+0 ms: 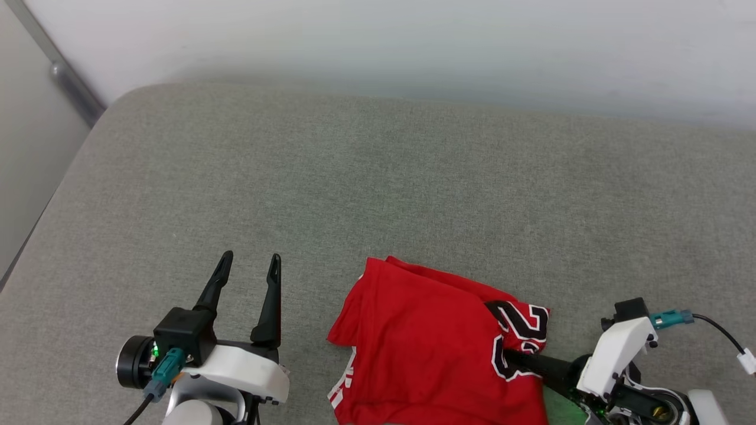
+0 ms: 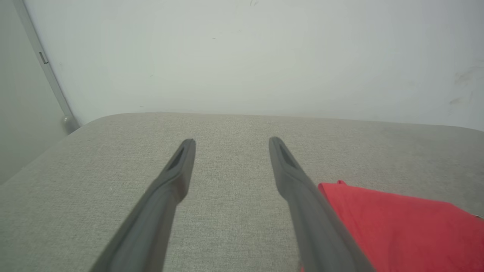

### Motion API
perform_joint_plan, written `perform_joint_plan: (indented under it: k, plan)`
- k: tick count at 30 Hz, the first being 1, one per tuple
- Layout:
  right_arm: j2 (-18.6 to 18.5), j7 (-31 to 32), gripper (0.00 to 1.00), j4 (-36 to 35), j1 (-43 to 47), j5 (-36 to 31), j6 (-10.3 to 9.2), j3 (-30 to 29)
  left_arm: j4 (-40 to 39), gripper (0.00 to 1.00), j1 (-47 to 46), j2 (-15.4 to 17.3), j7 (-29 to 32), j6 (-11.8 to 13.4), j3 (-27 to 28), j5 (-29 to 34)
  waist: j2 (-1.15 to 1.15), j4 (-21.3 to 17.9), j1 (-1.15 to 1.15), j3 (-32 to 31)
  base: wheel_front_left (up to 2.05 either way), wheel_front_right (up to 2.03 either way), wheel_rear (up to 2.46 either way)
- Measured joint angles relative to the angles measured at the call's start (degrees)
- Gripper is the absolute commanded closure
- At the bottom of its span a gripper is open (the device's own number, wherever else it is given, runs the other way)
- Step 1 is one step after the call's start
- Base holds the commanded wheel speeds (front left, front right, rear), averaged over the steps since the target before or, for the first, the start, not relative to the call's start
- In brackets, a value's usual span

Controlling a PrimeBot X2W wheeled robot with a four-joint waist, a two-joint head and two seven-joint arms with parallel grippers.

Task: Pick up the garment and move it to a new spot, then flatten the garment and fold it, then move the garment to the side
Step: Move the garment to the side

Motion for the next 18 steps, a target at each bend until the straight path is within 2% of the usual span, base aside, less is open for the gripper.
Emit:
perform_joint_plan:
  k: [4,7,13,18]
  plan:
    - [-0.6,-1.9,1.00,-1.3,0.0,-0.2,-0.03,1.9,0.6,0.00,0.5,-0.2,0.0,-0.1,0.2,0.6,0.00,-0.2,0.00,-1.2,0.00,0.00,0.00]
    - [-2.7,-4.1,1.00,-3.5,0.1,-2.3,-0.03,4.1,0.6,0.00,1.4,-0.4,0.0,-0.1,0.2,1.1,0.00,-0.9,0.00,-2.5,0.00,0.00,0.00]
    - [-8.9,-9.4,1.00,-4.9,0.3,-14.3,-0.03,8.7,-0.1,0.00,3.2,-0.3,-0.1,-0.1,0.9,1.2,0.00,-4.8,0.00,-4.2,0.00,0.00,0.00]
    - [-11.1,-11.6,1.00,-2.8,-1.4,-23.6,-0.03,8.4,-1.3,0.00,3.7,-0.5,-0.1,-0.3,0.8,1.6,0.00,-10.3,0.00,-4.5,0.00,0.00,0.00]
